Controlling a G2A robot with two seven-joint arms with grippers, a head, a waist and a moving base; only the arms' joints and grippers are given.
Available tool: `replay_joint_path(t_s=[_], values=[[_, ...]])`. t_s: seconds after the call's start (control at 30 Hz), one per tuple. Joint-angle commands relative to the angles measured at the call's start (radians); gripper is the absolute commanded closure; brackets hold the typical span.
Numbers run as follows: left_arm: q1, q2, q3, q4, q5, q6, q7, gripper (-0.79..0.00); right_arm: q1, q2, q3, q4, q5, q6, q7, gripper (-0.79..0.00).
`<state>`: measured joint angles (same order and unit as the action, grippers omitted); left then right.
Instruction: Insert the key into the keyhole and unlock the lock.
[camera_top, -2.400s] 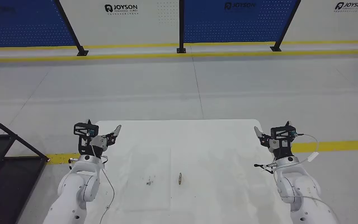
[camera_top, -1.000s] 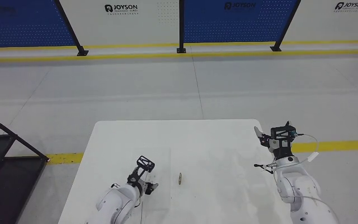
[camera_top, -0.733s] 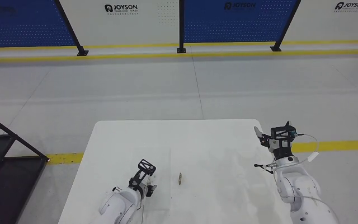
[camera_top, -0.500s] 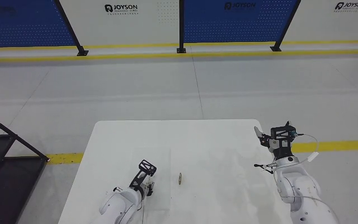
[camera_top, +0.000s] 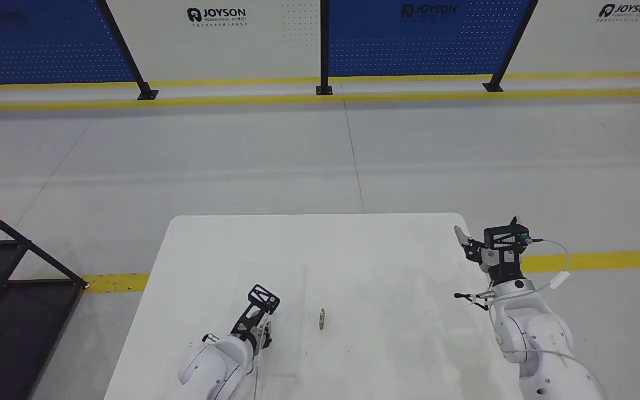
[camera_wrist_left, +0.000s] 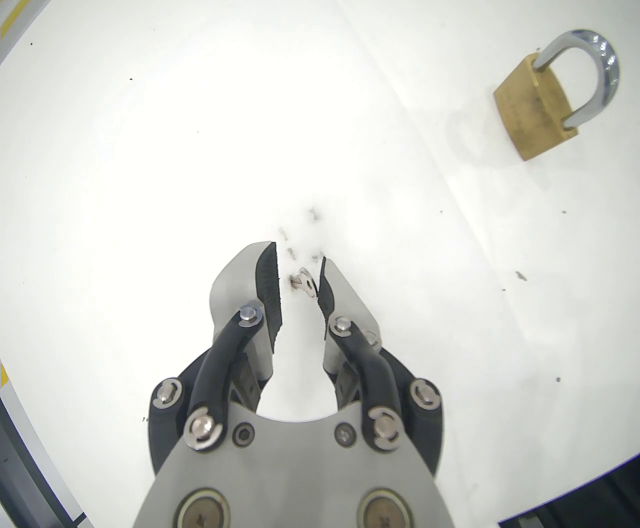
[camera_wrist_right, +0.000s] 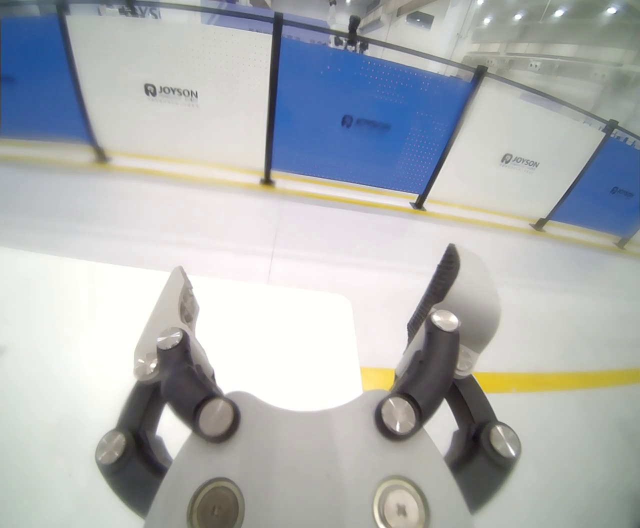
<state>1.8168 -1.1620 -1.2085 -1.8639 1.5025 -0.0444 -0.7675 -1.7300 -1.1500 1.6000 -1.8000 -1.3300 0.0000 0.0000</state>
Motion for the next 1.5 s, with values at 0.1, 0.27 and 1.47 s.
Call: replay_joint_path(t_s=[0.1,0.27,1.47], values=[[0.008,0.001,-0.006,-0.007,0.003,-0.002,0.0,-0.2,0.0,0.0,0.0,0.0,0.0,0.0,0.0,-0.785],[0.01,0.001,-0.01,-0.01,-0.001,-0.004,0.0,-0.126,0.0,0.0,0.0,0.0,0.0,0.0,0.0,-0.785],[0.189,0.037,-0.328,-0.145,-0.415,-0.461,0.659,0.0,0.0,0.0,0.0,0.0,0.0,0.0,0.0,-0.785]])
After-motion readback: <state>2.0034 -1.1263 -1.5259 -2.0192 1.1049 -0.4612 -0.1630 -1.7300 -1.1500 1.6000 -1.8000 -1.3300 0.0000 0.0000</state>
